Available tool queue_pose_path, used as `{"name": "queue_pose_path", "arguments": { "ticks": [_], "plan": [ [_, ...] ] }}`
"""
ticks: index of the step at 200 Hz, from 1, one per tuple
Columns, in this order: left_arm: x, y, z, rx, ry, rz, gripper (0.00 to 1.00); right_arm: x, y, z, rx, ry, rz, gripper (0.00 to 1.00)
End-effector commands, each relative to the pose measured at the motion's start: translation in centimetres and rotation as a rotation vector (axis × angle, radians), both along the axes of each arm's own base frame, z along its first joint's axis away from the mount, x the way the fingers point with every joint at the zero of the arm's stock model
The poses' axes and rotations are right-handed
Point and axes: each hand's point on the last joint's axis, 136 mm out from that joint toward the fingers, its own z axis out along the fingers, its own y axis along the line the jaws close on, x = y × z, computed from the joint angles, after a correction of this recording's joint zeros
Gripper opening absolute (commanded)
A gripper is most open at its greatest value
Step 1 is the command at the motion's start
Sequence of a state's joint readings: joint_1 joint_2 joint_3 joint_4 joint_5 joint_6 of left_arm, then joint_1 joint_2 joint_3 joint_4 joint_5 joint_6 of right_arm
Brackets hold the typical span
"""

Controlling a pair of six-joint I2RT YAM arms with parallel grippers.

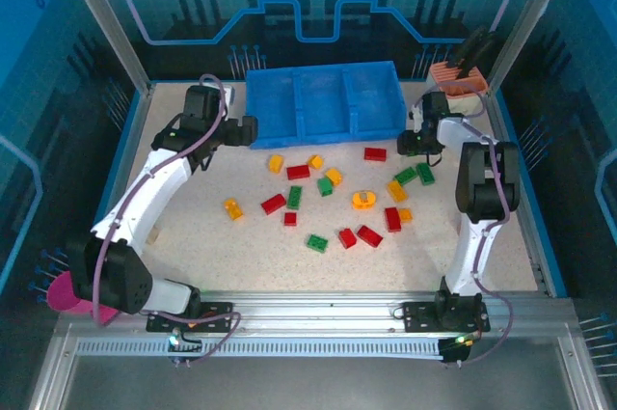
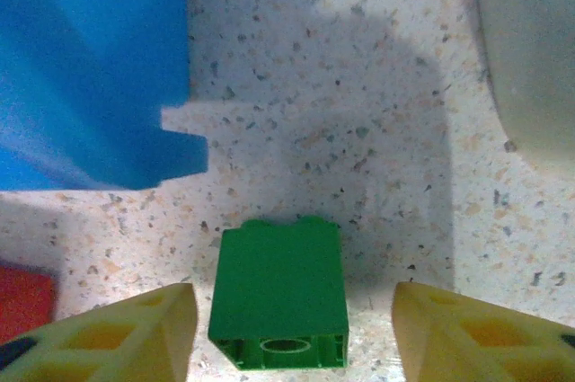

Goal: Sort the legos into containers by color
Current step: Pick up the lego from the top-right of the table, then place the lego in the container.

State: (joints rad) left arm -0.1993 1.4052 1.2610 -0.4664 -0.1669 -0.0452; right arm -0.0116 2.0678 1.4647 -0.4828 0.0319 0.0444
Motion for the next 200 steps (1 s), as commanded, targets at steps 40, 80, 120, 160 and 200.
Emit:
{"name": "queue_pose_path", "arguments": {
  "ticks": [40,80,120,160,200],
  "plan": [
    [0.1,-0.9,0.0,0.012,0.013,-0.036,0.99,-0.8,0.4,-1.8,-0.021,0.069,0.026,0.44],
    [-0.2,-0.8,0.3,0.015,0.007,-0.034,0.99,-0.8,0.7,-1.7,-0.016,0.077,0.040,0.34],
    [-0.5,-0.8,0.7,0.015,-0.009,-0.040,0.99,-1.0,1.1,1.7,-0.047,0.022,0.062,0.27],
    [-0.7,-0.8,0.9,0.020,-0.018,-0.048,0.99,-1.4,2.5,8.1,-0.076,-0.082,0.090,0.27],
    [-0.7,-0.8,0.8,0.025,-0.020,-0.055,0.99,-0.1,6.3,13.4,-0.076,-0.204,0.164,0.27]
  ]
}}
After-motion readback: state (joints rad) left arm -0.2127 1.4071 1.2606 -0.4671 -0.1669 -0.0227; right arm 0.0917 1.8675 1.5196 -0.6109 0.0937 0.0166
